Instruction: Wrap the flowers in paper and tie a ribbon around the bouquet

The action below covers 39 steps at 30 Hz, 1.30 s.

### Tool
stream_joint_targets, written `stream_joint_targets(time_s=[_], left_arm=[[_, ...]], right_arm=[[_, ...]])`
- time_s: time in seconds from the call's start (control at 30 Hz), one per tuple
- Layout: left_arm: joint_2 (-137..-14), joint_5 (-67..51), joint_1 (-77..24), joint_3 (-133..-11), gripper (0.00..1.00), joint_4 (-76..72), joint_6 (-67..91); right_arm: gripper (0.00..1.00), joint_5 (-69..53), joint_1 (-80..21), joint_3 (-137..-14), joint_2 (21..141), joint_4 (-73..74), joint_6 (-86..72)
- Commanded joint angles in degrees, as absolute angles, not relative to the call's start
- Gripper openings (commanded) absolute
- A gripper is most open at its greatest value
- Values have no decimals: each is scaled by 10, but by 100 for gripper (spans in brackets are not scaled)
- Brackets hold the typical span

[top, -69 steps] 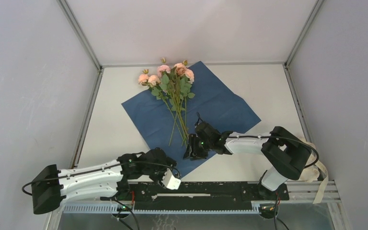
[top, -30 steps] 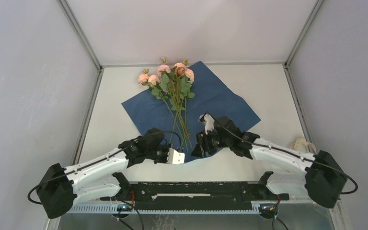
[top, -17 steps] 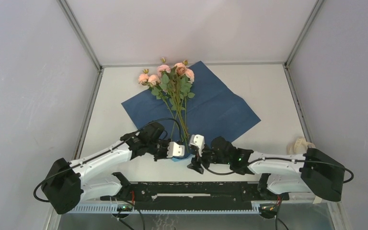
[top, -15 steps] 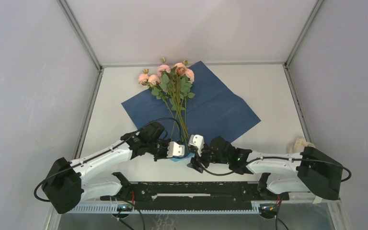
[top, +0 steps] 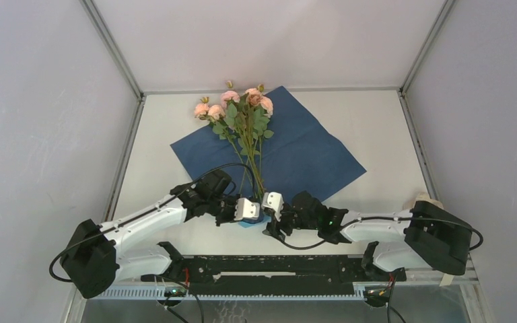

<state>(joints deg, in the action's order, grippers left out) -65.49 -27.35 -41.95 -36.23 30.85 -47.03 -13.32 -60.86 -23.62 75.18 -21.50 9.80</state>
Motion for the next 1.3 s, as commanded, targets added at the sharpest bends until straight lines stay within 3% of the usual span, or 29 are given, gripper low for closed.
stream_joint_targets(time_s=[0.0, 0.27, 0.63, 0.83, 0.93, 0.97, 1.03, 1.07, 1.1, 1.13, 1.17, 1.27], left_arm=[[-655, -289, -416, -388, 0, 314, -477], [-659, -289, -416, -390, 0, 314, -476], [-663, -286, -416, -394, 0, 317, -469], [-664, -283, -416, -394, 0, 319, -470], [-663, -282, -416, -397, 0, 320, -468], [-663, -281, -416, -400, 0, 323, -465], [-662, -278, -411, -409, 0, 325, -453], [-661, -276, -405, -413, 4, 325, -444], [-659, -277, -396, -418, 30, 331, -436], [-656, -280, -384, -424, 48, 336, -436], [-653, -283, -370, -429, 60, 352, -440], [-642, -283, -334, -438, 77, 388, -467]], right_arm=[[68, -156, -597, -231, 692, -219, 117], [73, -156, -552, -183, 559, -230, 105], [78, -228, -557, -187, 710, -304, 95], [72, -229, -553, -187, 774, -334, 88], [62, -230, -549, -190, 799, -362, 79], [49, -233, -547, -194, 803, -364, 71], [10, -237, -540, -200, 804, -362, 48], [1, -250, -531, -202, 803, -362, 38], [0, -273, -523, -204, 803, -360, 27], [0, -283, -518, -206, 802, -358, 14], [0, -289, -513, -208, 801, -354, 4], [0, -305, -498, -214, 801, -354, -46]])
